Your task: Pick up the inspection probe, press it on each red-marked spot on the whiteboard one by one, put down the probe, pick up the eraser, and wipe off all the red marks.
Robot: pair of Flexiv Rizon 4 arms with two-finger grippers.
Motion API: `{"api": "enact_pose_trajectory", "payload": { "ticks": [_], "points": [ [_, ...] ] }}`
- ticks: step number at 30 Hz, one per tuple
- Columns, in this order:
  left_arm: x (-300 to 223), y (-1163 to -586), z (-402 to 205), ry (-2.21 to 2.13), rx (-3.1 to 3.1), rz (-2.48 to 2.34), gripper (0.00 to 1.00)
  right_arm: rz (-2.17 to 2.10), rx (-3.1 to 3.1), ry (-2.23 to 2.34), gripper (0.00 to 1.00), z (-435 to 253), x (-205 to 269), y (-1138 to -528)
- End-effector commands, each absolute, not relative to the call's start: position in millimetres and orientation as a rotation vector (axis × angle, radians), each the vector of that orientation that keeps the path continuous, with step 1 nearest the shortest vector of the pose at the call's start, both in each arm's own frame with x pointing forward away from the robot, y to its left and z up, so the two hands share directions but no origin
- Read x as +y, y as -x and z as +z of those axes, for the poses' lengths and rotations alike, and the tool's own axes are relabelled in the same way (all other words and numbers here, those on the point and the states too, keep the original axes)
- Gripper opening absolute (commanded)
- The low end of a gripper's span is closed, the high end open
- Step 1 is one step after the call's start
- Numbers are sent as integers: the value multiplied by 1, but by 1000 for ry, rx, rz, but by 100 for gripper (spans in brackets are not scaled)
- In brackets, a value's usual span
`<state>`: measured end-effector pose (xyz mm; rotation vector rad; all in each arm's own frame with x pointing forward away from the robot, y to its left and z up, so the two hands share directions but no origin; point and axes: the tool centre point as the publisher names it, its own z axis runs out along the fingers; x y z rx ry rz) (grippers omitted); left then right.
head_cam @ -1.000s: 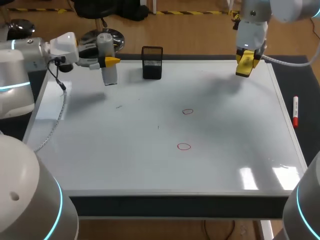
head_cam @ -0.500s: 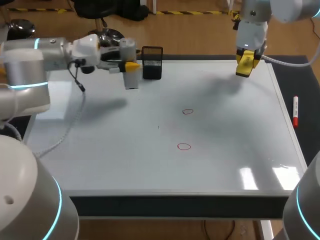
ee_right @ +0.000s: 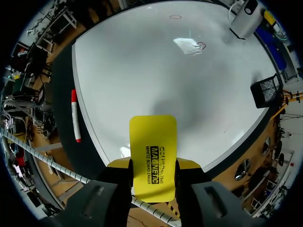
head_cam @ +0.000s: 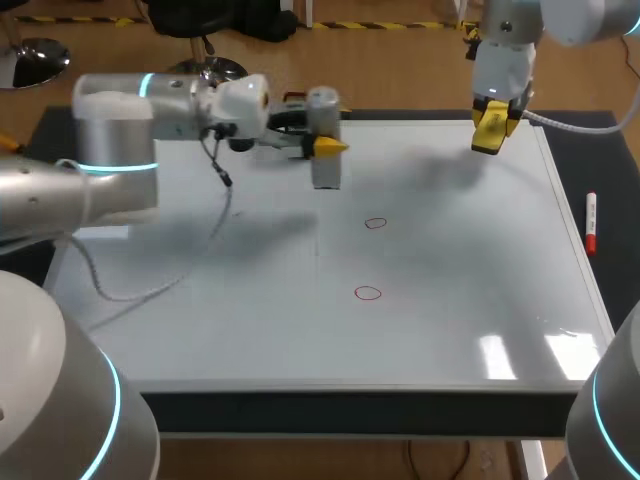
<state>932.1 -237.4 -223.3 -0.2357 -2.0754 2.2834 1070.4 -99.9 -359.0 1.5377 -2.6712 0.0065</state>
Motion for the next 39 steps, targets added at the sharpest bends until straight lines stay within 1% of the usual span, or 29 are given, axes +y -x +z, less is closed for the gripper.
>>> {"api": "enact_pose_trajectory", "payload": {
  "ticks": [1, 10, 28, 39],
  "points": [
    [-276, -936, -236, 288, -2018, 2271, 0, 10, -2667, -1538, 0, -357, -100, -1071],
    [-305, -925, -252, 295, -1962, 2237, 0, 10, -2667, -1538, 0, -357, -100, -1071],
    [-311, -917, -282, 232, -1954, 2231, 0, 10, -2667, -1538, 0, -357, -100, -1071],
    [-316, -917, -288, 220, -1942, 2233, 0, 10, -2667, -1538, 0, -357, -100, -1071]
  ]
}}
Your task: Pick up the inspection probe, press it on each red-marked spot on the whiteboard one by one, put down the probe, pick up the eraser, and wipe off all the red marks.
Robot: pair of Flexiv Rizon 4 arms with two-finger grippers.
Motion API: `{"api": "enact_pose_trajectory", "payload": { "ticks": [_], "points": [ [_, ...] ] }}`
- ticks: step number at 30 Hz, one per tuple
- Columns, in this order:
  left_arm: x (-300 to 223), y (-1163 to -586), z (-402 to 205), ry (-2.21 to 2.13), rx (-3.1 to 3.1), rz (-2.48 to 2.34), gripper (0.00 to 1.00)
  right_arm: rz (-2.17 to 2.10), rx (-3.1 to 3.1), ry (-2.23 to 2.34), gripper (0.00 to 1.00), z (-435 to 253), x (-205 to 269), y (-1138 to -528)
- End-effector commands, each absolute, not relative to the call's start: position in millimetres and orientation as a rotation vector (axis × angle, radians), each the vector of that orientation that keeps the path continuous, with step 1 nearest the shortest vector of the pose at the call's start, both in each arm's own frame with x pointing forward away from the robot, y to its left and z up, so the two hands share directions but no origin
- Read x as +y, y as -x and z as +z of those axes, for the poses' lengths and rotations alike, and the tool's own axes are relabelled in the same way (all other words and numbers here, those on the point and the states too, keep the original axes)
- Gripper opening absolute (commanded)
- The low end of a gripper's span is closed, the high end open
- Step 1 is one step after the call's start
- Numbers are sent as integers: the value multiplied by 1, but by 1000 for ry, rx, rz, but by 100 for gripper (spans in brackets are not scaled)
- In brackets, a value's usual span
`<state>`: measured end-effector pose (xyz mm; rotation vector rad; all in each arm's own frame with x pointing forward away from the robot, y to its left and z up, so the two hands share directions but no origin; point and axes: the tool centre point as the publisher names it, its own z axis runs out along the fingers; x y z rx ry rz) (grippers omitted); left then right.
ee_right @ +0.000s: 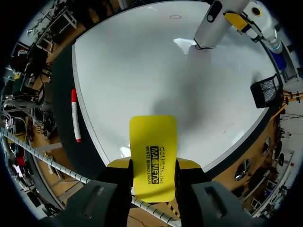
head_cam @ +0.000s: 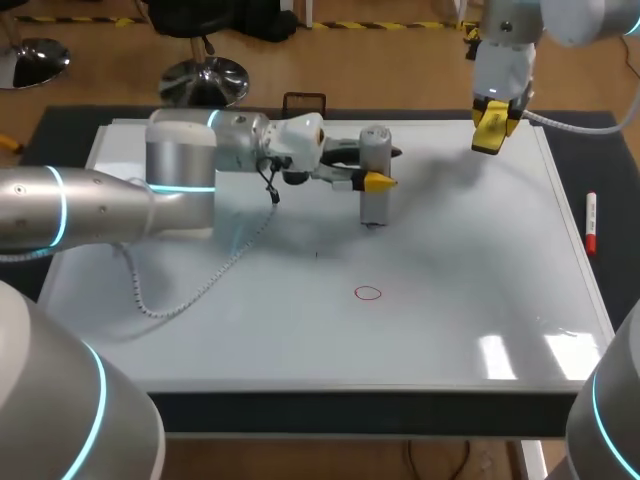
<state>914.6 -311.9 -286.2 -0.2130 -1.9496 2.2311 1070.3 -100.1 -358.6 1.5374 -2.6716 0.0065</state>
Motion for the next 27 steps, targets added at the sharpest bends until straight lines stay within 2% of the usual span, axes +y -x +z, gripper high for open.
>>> {"api": "enact_pose_trajectory", "payload": {
  "ticks": [1, 27],
  "points": [
    [-316, -917, -289, 219, -1941, 2232, 0, 10, -2667, -1538, 0, -357, -100, -1071],
    [-319, -913, -299, 212, -1954, 2201, 0, 10, -2667, -1538, 0, -357, -100, -1071]
  ]
}}
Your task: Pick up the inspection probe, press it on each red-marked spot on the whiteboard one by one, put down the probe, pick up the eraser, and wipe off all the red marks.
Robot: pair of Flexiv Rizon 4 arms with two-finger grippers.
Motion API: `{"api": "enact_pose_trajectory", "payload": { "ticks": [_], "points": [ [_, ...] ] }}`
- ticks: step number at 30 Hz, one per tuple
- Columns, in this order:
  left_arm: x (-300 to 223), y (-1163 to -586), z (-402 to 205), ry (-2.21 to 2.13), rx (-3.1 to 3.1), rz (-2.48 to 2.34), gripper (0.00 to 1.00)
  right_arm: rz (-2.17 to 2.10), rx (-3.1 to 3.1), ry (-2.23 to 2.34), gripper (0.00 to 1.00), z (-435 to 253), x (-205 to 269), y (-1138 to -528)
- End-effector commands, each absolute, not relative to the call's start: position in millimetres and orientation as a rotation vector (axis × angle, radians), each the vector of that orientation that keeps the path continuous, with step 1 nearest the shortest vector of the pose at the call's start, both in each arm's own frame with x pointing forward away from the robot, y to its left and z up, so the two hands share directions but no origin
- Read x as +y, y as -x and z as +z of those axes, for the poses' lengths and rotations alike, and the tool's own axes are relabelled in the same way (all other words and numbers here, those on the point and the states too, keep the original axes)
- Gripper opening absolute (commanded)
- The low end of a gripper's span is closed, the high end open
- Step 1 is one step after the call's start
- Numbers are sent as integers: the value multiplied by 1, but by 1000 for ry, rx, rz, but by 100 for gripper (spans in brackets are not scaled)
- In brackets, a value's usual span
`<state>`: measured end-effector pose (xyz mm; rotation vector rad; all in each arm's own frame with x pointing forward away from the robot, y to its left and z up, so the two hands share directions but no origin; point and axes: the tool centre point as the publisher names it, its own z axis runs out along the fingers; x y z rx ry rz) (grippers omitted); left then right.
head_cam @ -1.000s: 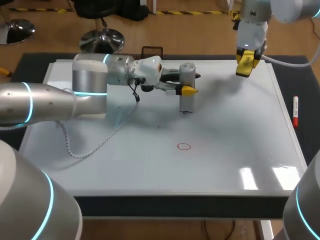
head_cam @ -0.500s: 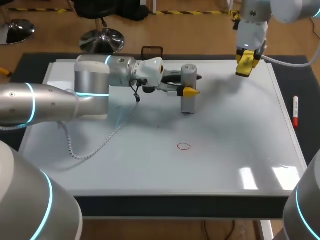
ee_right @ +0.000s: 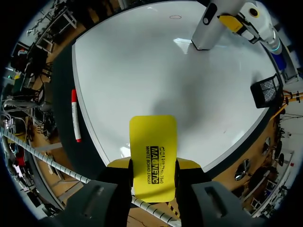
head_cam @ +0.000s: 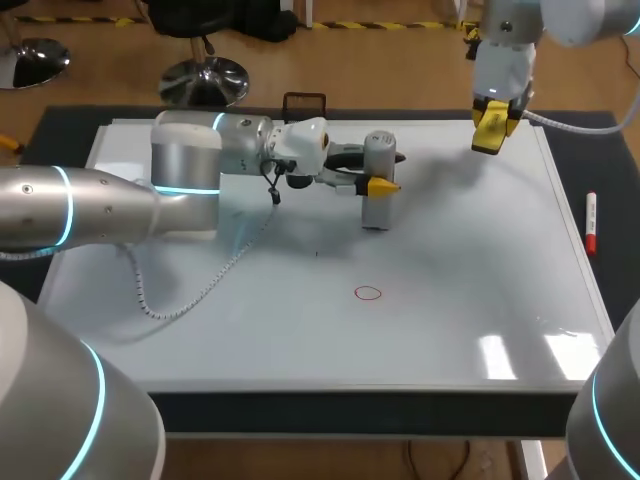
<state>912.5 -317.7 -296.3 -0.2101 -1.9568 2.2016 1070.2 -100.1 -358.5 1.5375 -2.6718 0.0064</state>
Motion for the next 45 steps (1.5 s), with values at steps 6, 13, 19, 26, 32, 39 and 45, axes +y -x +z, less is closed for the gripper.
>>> {"api": "enact_pose_trajectory", "payload": {
  "ticks": [6, 13, 19, 26, 32, 39, 45],
  "points": [
    [-320, -912, -300, 211, -1949, 2197, 0, 10, -2667, -1538, 0, -357, -100, -1071],
    [-320, -912, -300, 214, -1946, 2196, 0, 10, -2667, -1538, 0, -357, -100, -1071],
    [-319, -912, -299, 219, -1946, 2198, 0, 10, -2667, -1538, 0, -357, -100, -1071],
    [-319, -912, -296, 230, -1933, 2209, 0, 10, -2667, -1538, 0, -357, -100, -1071],
    [-312, -916, -267, 274, -1934, 2241, 0, 10, -2667, -1538, 0, -357, -100, -1071],
    [-281, -932, -238, 302, -1983, 2273, 0, 10, -2667, -1538, 0, -357, -100, -1071],
    [-243, -948, -226, 263, -2051, 2299, 0, 10, -2667, -1538, 0, -357, -100, -1071]
  ]
}}
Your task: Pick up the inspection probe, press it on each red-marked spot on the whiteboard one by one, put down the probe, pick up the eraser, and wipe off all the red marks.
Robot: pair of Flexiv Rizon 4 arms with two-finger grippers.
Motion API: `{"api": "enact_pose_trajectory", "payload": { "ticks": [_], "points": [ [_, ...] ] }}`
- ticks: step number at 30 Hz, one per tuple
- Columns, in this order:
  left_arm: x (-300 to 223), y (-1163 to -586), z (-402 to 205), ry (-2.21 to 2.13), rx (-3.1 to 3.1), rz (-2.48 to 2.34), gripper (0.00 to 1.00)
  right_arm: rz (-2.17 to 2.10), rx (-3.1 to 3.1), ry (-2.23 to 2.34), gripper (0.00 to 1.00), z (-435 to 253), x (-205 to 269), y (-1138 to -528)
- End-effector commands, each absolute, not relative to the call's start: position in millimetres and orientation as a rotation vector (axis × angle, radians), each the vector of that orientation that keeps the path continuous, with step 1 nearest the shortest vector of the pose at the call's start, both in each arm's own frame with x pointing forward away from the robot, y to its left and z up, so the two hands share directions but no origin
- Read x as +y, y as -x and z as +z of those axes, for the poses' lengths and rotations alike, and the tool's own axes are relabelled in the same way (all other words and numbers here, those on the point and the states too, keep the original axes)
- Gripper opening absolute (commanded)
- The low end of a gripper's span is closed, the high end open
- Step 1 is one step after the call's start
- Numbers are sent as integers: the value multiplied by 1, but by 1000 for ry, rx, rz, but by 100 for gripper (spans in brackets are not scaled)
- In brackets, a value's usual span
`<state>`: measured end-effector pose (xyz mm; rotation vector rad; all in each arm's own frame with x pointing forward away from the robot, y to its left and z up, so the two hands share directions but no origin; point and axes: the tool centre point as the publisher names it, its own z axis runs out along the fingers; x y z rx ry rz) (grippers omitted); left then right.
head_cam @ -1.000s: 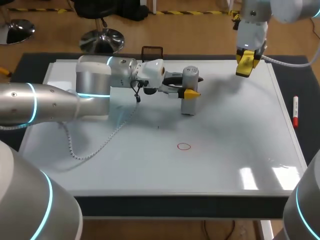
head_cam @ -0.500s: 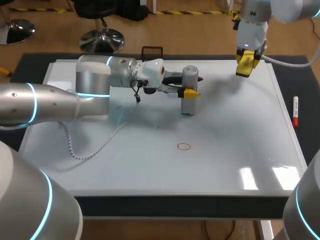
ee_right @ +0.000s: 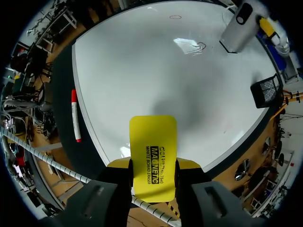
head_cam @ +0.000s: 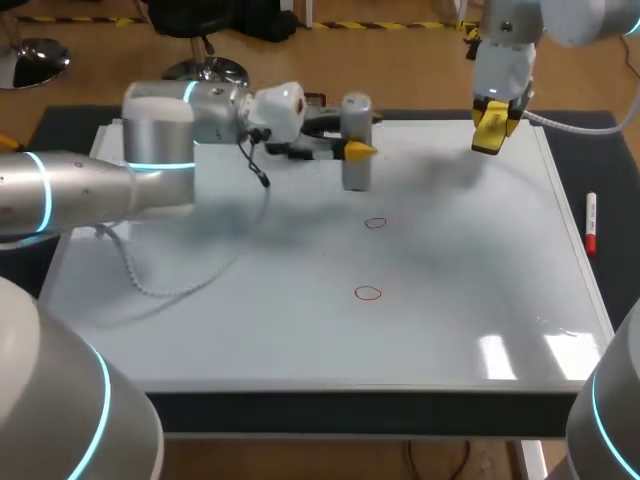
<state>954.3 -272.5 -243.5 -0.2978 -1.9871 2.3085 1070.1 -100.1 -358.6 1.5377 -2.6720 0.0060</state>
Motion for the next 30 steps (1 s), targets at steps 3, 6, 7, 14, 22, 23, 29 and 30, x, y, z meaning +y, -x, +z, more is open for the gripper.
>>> {"api": "enact_pose_trajectory", "payload": {
  "ticks": [3, 6, 7, 14, 22, 23, 29, 30],
  "points": [
    [-227, -953, -222, 246, -2089, 2308, 0, 10, -2667, -1538, 0, -357, -100, -1071],
    [-212, -960, -220, 213, -2122, 2314, 0, 10, -2667, -1538, 0, -357, -100, -1071],
    [-209, -961, -219, 206, -2128, 2317, 0, 10, -2667, -1538, 0, -357, -100, -1071],
    [-179, -967, -226, 104, -2160, 2334, 0, 10, -2667, -1538, 0, -357, -100, -1071],
    [-145, -965, -229, 15, -2225, 2331, 0, 10, -2667, -1538, 0, -357, -100, -1071],
    [-140, -964, -229, 3, -2228, 2338, 0, 10, -2667, -1538, 0, -357, -100, -1071],
    [-114, -966, -232, -69, -2256, 2365, 0, 10, -2667, -1538, 0, -357, -100, -1071],
    [-110, -966, -233, -80, -2246, 2380, 0, 10, -2667, -1538, 0, -357, -100, -1071]
  ]
}}
